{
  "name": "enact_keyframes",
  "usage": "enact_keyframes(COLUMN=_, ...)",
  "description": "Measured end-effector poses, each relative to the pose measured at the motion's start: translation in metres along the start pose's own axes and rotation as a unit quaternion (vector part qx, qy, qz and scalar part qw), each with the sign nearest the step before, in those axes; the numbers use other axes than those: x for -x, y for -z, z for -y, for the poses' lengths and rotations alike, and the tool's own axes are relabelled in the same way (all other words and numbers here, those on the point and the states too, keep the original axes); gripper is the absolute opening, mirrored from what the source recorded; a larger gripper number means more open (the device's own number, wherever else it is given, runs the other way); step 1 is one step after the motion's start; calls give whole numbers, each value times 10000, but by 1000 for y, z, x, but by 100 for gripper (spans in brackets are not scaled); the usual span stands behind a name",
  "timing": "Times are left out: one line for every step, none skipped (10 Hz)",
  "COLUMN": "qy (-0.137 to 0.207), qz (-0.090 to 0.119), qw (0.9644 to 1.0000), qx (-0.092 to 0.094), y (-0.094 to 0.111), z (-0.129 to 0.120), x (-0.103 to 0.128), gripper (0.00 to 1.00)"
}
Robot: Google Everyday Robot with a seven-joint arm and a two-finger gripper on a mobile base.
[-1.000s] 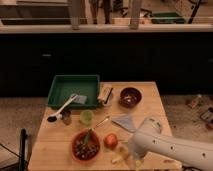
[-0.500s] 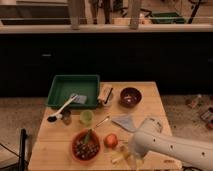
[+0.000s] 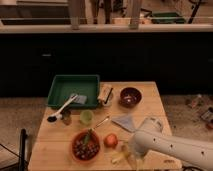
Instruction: Place banana in purple bowl
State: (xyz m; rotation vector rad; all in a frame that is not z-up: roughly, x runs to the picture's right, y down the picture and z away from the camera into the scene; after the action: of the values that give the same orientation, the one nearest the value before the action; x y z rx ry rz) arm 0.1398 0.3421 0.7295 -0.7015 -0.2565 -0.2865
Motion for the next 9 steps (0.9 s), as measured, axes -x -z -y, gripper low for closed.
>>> enact_keyframes(qy=3, qz=2, qw=10000, qx=2, y=0, z=0, x=0, gripper=61)
enact_keyframes(qy=13, qz=6, qw=10000, qx=3, y=1, z=0, x=1, gripper=50)
enact_keyframes(qy=16, qz=10, qw=10000, qx=2, y=1, z=0, x=1, gripper=41)
enact_keyframes(qy=20, qz=17, qw=10000, qx=-1, y=2, z=0, x=1, gripper=30)
enact_keyframes(qy=12, qz=23, qw=10000, qx=3, y=3, z=0, x=0, gripper=20)
enact_keyframes(qy=-3, qz=29, qw=10000, qx=6, y=3, z=-1, x=-1, gripper=10)
enact_keyframes(qy=-12, qz=33, qw=10000, qx=2, y=4, z=-2, x=-2, gripper=3)
enact_keyframes(qy=-29, qz=26, qw=10000, qx=7, y=5, z=-3, x=-4, gripper=0)
enact_keyframes(qy=-49, qz=16, qw=10000, qx=1, y=7, z=-4, x=-6, gripper=0)
